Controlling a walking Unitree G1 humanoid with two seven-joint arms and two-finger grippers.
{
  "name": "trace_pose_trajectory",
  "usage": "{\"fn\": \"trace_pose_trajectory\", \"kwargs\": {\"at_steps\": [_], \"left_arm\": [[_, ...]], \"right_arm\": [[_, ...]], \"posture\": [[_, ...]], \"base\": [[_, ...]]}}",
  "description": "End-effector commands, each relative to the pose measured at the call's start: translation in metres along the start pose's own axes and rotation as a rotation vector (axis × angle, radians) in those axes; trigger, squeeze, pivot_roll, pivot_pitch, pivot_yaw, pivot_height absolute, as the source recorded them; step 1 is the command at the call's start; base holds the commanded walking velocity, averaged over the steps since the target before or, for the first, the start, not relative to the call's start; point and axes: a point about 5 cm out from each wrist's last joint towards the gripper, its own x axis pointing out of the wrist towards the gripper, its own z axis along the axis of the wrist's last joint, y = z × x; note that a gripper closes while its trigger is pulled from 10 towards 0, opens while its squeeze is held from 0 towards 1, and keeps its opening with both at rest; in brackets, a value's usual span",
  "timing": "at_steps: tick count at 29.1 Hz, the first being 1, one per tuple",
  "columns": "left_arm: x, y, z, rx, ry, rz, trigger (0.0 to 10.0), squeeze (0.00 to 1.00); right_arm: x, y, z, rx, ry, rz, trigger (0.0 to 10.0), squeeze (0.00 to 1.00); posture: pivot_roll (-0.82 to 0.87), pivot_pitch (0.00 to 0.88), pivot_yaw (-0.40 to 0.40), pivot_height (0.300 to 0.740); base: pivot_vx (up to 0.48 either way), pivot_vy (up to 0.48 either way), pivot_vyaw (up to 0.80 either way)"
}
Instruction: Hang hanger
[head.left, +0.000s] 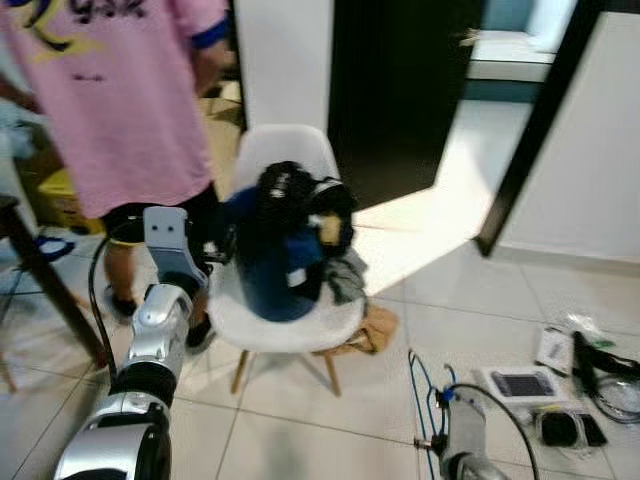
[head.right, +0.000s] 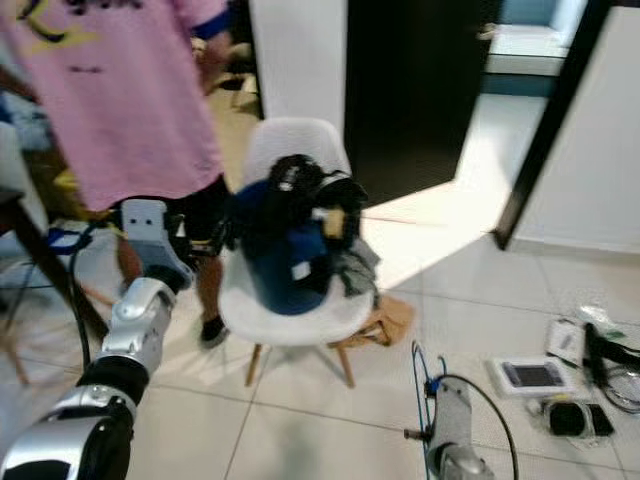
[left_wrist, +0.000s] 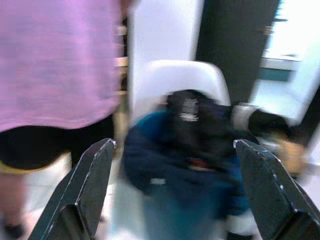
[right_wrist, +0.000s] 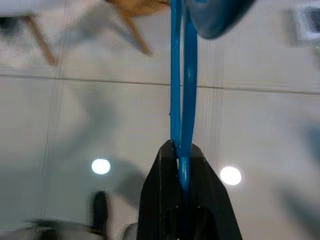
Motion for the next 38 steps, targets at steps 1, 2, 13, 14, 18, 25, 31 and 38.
{"fn": "trace_pose_trajectory", "kwargs": {"at_steps": [1, 2, 13, 14, 18, 25, 31, 38], "left_arm": [[0.007, -0.013, 0.01, 0.006, -0.05, -0.056, 10.0, 0.0], [0.01, -0.018, 0.018, 0.008, -0.082, -0.093, 10.0, 0.0], [0.015, -0.075, 0.051, -0.012, -0.199, -0.414, 10.0, 0.0], [0.014, -0.079, 0.052, -0.017, -0.202, -0.435, 10.0, 0.0], [0.011, -0.091, 0.053, -0.032, -0.19, -0.496, 10.0, 0.0], [0.01, -0.093, 0.053, -0.008, -0.168, -0.482, 10.0, 0.0], [0.011, -0.084, 0.053, 0.011, -0.141, -0.412, 10.0, 0.0], [0.011, -0.083, 0.051, 0.014, -0.12, -0.399, 10.0, 0.0]], "right_arm": [[-0.001, -0.006, 0.0, -0.005, 0.001, -0.016, 10.0, 0.0], [-0.001, -0.006, 0.0, -0.005, -0.001, -0.015, 10.0, 0.0], [-0.001, -0.007, 0.0, 0.0, 0.001, -0.019, 10.0, 0.0], [-0.001, -0.007, 0.0, 0.0, 0.001, -0.021, 10.0, 0.0], [-0.001, -0.008, 0.0, -0.002, 0.001, -0.025, 10.0, 0.0], [-0.001, -0.009, 0.0, -0.011, 0.0, -0.037, 10.0, 0.0], [-0.002, -0.011, 0.0, -0.018, -0.001, -0.036, 10.0, 0.0], [-0.002, -0.011, 0.001, -0.029, 0.001, -0.035, 10.0, 0.0]], "posture": [[0.03, 0.0, 0.008, 0.74], [0.03, 0.0, 0.008, 0.74], [0.03, 0.0, 0.005, 0.74], [0.03, 0.0, 0.004, 0.74], [0.03, 0.0, 0.005, 0.74], [0.03, 0.0, -0.002, 0.74], [0.0, 0.0, 0.0, 0.74], [0.0, 0.0, -0.001, 0.74]], "base": [[0.337, 0.0, 0.0], [0.337, 0.0, 0.0], [0.341, 0.0, -0.58], [0.334, 0.0, -0.8], [0.292, 0.0, -0.8], [0.072, 0.0, -0.45], [0.0, 0.0, 0.0], [0.0, 0.0, 0.0]]}}
